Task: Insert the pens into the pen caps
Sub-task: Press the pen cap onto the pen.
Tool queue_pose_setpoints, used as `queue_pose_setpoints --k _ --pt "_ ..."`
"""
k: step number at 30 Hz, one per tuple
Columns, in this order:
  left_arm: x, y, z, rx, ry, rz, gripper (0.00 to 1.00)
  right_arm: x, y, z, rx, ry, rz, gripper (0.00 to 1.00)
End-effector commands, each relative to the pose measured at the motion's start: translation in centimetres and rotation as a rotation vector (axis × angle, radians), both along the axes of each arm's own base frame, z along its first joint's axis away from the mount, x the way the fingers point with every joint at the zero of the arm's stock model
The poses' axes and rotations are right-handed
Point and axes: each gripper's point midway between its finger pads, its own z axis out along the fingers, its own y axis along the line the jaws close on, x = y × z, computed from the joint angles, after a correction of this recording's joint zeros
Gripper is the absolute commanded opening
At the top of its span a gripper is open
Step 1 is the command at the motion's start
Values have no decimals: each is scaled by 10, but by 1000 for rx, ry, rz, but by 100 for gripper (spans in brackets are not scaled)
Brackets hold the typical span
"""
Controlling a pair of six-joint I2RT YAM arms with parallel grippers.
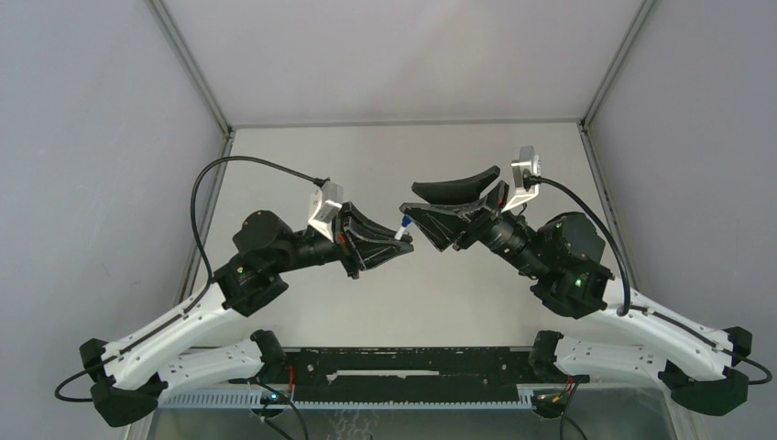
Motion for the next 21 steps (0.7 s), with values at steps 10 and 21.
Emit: queue_pose_setpoints --k 10,21 --pt "-7 9 38 -70 -73 -9 0 -6 4 13 15 -13 58 52" --pt "-5 9 39 -72 -66 3 0 -15 10 6 -26 -42 118 34"
